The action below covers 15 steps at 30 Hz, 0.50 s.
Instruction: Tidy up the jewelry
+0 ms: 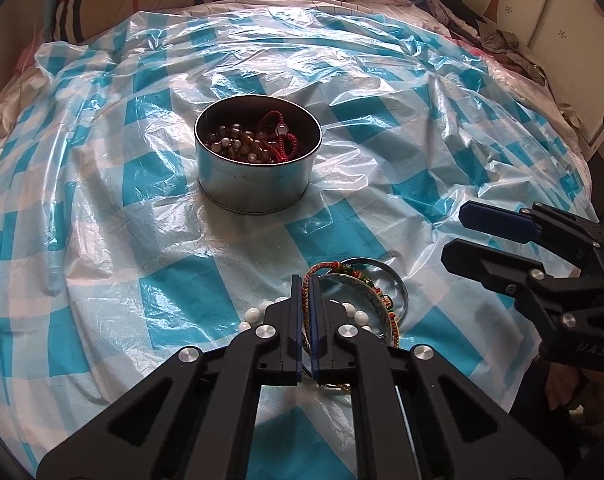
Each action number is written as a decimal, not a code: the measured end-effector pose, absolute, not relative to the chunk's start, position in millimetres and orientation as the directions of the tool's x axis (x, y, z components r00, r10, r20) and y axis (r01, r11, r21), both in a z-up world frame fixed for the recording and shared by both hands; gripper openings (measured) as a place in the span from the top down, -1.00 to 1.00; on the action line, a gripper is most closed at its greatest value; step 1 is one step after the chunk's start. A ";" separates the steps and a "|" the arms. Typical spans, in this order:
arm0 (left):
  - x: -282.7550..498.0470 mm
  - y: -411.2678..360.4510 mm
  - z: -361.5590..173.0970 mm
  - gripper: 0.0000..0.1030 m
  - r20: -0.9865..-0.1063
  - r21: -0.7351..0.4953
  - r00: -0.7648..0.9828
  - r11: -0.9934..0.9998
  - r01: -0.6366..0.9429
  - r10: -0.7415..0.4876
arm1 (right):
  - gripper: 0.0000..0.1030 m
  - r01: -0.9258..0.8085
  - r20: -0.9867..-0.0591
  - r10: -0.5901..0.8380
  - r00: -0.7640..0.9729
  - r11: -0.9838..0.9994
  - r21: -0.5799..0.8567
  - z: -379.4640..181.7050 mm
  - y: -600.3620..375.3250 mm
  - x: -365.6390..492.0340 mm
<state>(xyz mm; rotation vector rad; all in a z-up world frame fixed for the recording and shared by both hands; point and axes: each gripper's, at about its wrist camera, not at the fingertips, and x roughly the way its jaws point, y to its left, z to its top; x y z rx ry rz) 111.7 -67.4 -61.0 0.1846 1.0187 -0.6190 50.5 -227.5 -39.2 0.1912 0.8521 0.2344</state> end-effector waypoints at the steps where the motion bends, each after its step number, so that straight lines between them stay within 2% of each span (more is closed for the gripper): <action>1: 110.4 -65.3 -57.4 0.95 -0.833 -0.146 0.375 0.816 0.560 -0.406 | 0.10 -0.129 -0.720 0.280 0.634 0.957 0.259 -39.0 -227.1 50.1; 15: 99.7 -31.2 8.3 0.94 -0.714 -0.245 0.485 0.830 0.502 -0.505 | 0.09 -0.179 -0.746 0.294 0.598 0.956 0.233 -40.1 -212.3 46.1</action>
